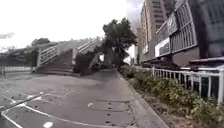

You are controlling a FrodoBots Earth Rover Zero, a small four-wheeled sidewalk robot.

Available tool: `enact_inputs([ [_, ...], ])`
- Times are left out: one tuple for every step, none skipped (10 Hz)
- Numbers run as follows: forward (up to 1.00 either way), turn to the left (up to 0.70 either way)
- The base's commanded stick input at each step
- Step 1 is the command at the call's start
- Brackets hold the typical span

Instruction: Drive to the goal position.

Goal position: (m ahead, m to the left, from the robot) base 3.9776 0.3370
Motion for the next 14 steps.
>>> enact_inputs([
  [0.45, 0.0],
  [0.45, 0.0],
  [0.45, 0.0],
  [0.45, 0.0],
  [0.45, 0.0],
  [0.45, 0.0],
  [0.45, 0.0],
  [0.45, 0.0],
  [0.45, 0.0],
  [0.45, 0.0],
  [0.45, 0.0],
  [0.45, 0.0],
  [0.45, 0.0],
  [0.45, 0.0],
])
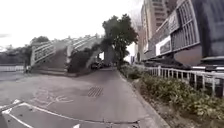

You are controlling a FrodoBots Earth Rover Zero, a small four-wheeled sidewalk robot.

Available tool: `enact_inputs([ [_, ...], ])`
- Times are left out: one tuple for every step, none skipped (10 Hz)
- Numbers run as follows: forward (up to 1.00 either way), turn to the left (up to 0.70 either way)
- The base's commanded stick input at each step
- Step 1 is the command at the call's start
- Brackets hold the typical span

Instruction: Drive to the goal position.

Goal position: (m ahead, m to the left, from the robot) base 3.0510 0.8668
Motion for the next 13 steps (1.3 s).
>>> enact_inputs([
  [0.45, 0.0],
  [0.45, 0.0],
  [0.45, 0.0],
  [0.45, 0.0],
  [0.45, 0.0],
  [0.45, 0.0],
  [0.45, 0.0],
  [0.45, 0.0],
  [0.45, 0.0],
  [0.45, 0.0],
  [0.45, 0.0],
  [0.45, 0.0],
  [0.45, 0.0],
])
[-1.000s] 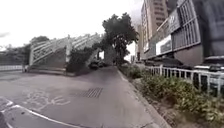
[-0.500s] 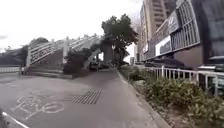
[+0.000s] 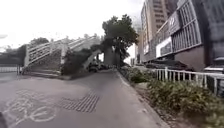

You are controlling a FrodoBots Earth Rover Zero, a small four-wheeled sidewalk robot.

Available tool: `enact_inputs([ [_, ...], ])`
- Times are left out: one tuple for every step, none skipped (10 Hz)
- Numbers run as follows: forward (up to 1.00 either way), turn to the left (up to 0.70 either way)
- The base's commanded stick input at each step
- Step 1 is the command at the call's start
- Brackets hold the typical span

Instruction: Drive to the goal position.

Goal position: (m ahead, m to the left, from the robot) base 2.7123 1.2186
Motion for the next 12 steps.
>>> enact_inputs([
  [0.45, 0.0],
  [0.45, 0.0],
  [0.45, 0.0],
  [0.45, 0.0],
  [0.45, 0.0],
  [0.45, 0.0],
  [0.45, 0.0],
  [0.45, 0.0],
  [0.45, 0.0],
  [0.45, 0.0],
  [0.45, 0.0],
  [0.45, 0.0],
])
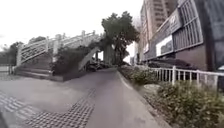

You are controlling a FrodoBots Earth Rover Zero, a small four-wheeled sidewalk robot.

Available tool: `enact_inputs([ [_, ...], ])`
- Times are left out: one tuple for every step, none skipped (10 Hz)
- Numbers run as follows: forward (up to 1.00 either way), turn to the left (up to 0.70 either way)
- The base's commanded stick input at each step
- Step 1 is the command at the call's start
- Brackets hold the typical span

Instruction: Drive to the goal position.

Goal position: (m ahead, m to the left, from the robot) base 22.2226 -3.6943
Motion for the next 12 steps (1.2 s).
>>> enact_inputs([
  [0.45, 0.0],
  [0.45, 0.0],
  [0.45, 0.0],
  [0.45, 0.0],
  [0.45, 0.0],
  [0.45, 0.0],
  [0.45, 0.0],
  [0.45, 0.0],
  [0.45, 0.0],
  [0.45, 0.0],
  [0.45, 0.0],
  [0.45, 0.0],
])
